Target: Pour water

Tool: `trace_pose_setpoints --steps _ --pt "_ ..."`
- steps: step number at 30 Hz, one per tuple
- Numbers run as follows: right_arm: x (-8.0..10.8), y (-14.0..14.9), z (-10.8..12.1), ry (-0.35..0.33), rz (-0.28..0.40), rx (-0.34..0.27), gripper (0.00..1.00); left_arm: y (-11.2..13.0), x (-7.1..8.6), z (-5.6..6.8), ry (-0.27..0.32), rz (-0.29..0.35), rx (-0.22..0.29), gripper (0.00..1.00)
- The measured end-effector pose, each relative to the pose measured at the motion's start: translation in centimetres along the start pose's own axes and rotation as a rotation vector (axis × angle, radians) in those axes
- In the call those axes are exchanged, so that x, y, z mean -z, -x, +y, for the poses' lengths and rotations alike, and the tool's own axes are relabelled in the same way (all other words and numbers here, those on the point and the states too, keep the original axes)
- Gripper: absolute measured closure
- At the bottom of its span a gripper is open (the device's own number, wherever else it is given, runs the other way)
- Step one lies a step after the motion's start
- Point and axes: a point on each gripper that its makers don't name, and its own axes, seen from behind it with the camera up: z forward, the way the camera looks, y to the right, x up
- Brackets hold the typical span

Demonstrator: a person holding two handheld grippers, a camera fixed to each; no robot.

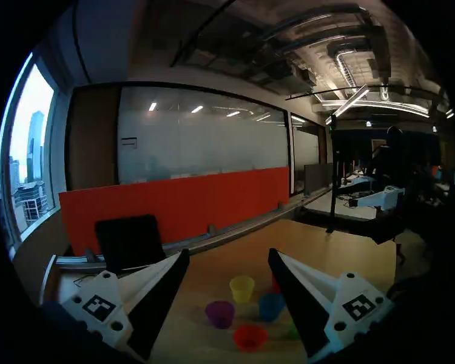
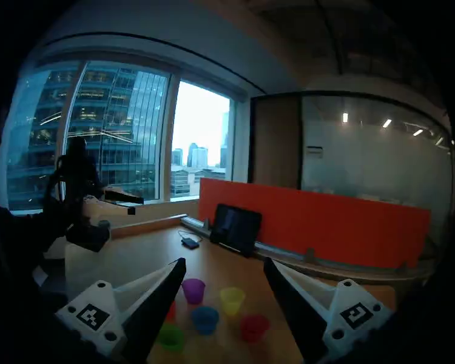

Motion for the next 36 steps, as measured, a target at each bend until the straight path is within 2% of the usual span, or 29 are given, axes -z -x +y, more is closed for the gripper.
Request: trace_pose_setpoints --steps 9,17,24,36 --pt "0.2 0.6 -0.7 -0.049 -0.028 0.014 0.01 1.1 -0.8 0.1 0.038 -0.038 0.006 0.03" --pt "0.7 1.5 -1.7 -0.112 -0.059 0.037 0.01 1.2 -1.3 1.4 0.099 -0.048 -0.021 0.03" --pt "1.1 2.6 -2.9 -0.162 -0.095 0.060 0.01 2.6 -1.9 2.4 0.144 -0.088 -0.047 0.03" --pt "1.0 4.6 -3.9 -0.214 -0.147 0.063 0.01 4.7 -3.1 3.3 0.188 -0.137 -0.071 0.03"
